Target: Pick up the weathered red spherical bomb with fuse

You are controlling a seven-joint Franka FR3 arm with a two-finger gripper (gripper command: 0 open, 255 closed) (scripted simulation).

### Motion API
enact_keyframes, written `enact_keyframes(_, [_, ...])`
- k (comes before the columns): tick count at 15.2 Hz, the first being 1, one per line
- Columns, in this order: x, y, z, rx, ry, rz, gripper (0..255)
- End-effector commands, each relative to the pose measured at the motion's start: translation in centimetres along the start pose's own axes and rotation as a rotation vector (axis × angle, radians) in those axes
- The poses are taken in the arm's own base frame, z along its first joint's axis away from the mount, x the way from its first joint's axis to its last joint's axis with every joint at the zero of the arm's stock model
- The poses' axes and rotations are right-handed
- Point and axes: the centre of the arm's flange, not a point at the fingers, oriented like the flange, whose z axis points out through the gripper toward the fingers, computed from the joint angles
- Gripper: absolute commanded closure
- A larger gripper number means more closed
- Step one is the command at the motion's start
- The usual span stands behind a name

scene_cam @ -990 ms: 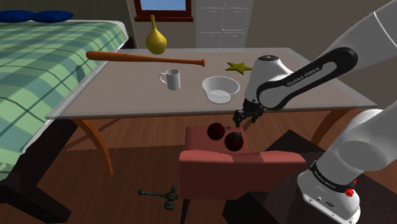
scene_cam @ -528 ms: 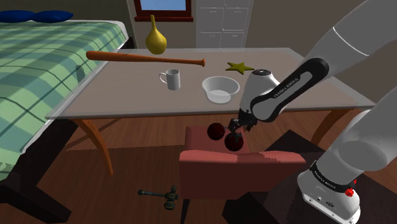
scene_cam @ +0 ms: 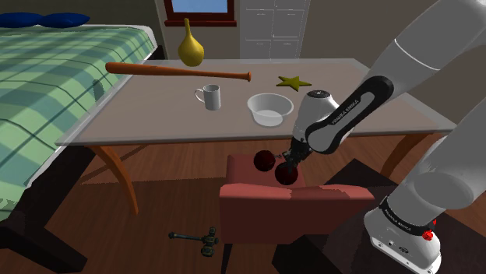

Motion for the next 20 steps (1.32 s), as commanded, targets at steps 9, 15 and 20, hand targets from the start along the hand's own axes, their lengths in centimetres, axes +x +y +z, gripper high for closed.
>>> enact_keyframes(9, [0.0, -0.1, -1.5, 0.0, 0.0, 0.0, 255])
enact_keyframes(15, [0.1, -0.2, -4.7, 0.0, 0.0, 0.0, 255])
enact_keyframes(20, [0.1, -0.3, -7.3, 0.0, 0.0, 0.0, 255])
